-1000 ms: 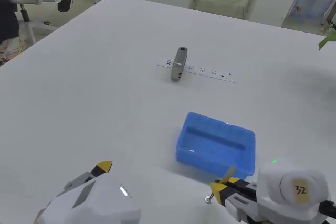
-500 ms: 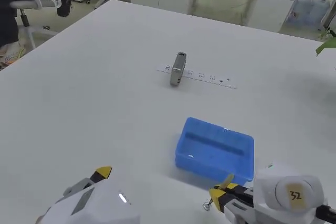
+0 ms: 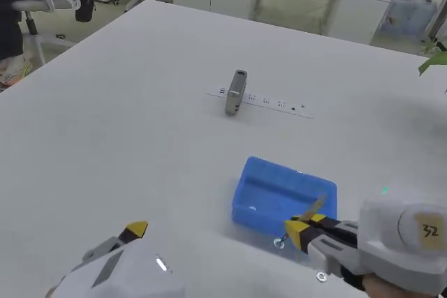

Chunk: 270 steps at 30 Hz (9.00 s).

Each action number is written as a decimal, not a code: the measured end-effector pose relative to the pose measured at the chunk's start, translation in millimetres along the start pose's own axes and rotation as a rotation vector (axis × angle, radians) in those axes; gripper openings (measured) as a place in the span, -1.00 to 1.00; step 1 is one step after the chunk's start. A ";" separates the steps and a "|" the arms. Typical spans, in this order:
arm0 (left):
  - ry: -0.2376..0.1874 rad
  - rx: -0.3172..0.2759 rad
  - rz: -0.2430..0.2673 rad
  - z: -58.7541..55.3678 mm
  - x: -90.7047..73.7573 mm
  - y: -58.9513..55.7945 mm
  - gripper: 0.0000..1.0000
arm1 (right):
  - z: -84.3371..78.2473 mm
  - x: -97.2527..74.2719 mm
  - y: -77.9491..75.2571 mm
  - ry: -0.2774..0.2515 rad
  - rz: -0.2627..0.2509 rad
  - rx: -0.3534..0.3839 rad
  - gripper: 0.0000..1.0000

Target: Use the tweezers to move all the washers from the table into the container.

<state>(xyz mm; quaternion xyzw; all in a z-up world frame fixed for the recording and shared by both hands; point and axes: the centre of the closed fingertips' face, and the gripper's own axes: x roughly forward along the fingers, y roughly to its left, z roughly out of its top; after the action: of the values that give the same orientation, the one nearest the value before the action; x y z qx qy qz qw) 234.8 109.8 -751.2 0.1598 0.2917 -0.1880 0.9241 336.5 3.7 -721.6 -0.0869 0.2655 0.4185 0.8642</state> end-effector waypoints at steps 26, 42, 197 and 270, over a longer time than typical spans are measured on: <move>0.021 0.009 0.003 -3.2 1.8 0.1 0.75 | -12.2 58.3 -52.7 0.051 -0.082 0.017 -0.95; 0.030 0.010 -0.002 -4.6 1.9 -0.8 0.74 | -21.5 72.0 -54.3 0.078 -0.088 -0.028 -0.95; 0.073 0.031 0.017 -11.5 3.9 0.1 0.71 | -42.6 34.3 -57.9 0.063 -0.120 0.132 -0.94; -0.079 -0.018 0.080 13.1 -8.8 16.5 0.45 | -118.9 14.9 80.1 0.538 0.350 -0.609 -0.94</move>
<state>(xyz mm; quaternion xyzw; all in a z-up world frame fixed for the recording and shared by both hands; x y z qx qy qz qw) 241.6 121.2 -732.7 0.1553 0.2499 -0.1545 0.9432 236.6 20.3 -824.1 -0.3972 0.3561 0.5803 0.6154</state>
